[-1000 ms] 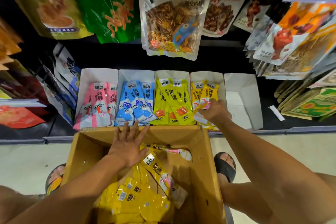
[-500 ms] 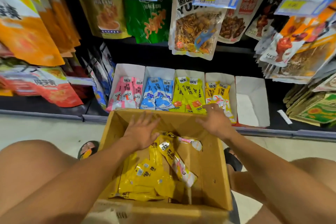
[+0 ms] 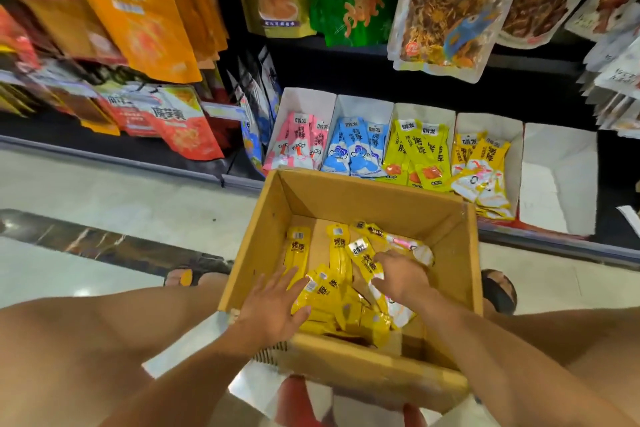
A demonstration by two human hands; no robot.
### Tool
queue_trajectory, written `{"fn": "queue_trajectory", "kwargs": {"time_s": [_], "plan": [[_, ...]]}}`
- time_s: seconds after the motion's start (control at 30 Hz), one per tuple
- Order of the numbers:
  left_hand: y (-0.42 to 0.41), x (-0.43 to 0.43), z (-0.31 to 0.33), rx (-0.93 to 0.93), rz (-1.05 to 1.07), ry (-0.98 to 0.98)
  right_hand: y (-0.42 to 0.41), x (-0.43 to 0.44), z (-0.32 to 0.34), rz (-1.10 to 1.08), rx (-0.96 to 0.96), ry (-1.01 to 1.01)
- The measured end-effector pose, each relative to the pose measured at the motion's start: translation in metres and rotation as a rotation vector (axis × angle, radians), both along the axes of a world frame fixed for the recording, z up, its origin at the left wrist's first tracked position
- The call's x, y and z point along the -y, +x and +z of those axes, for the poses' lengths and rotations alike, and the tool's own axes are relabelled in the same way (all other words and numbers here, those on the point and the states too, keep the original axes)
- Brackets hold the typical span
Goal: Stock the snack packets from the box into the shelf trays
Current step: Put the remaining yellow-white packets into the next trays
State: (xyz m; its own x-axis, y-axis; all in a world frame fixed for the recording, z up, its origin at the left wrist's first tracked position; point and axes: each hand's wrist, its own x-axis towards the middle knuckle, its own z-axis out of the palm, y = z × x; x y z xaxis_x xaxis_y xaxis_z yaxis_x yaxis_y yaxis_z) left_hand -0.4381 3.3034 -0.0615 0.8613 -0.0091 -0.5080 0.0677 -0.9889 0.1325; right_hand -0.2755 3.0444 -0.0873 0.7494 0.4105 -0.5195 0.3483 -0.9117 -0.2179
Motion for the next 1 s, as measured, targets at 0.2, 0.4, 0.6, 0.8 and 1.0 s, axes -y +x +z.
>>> {"fn": "queue_trajectory", "kwargs": {"time_s": [0.2, 0.4, 0.6, 0.8, 1.0], "plan": [[-0.007, -0.003, -0.007, -0.011, 0.113, -0.055, -0.021, -0.017, -0.050, -0.016, -0.290, 0.011], [-0.005, -0.003, -0.011, -0.036, 0.109, -0.052, -0.043, -0.038, -0.097, 0.005, -0.445, 0.014], [0.001, -0.003, -0.010, -0.066, 0.122, -0.053, -0.055, -0.049, -0.122, -0.060, -0.488, 0.099], [0.000, -0.007, -0.012, -0.096, 0.100, -0.018, -0.055, -0.056, -0.131, -0.110, -0.496, 0.096], [-0.004, -0.006, -0.013, -0.052, 0.104, -0.056, -0.039, -0.066, -0.101, -0.453, -0.513, 0.336]]}}
